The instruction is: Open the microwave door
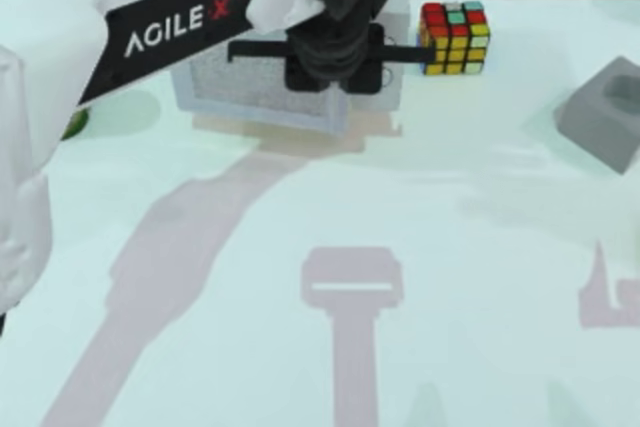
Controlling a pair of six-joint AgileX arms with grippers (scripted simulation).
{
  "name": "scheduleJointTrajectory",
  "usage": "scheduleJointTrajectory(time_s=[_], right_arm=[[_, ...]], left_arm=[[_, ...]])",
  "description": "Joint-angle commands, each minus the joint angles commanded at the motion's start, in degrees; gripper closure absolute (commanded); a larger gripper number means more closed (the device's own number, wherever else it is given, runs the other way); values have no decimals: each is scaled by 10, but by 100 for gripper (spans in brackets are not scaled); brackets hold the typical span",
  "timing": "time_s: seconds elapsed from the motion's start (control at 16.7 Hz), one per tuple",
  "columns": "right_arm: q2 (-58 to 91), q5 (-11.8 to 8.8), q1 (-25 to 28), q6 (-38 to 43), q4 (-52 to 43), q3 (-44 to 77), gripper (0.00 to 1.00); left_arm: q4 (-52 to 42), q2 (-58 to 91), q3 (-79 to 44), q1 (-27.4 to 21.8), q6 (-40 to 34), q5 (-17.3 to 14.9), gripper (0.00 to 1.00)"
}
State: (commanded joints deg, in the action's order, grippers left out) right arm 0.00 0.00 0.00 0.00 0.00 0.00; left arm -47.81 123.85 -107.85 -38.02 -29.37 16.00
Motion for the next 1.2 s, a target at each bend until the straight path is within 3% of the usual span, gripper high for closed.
scheduleJointTrajectory(time_s=[0.96,1.2], right_arm=[[0,0,0,0,0,0,0],[0,0,0,0,0,0,0]], left_arm=[[2,1,3,-4,0,-3,100],[26,-30,50,2,33,-15,100]])
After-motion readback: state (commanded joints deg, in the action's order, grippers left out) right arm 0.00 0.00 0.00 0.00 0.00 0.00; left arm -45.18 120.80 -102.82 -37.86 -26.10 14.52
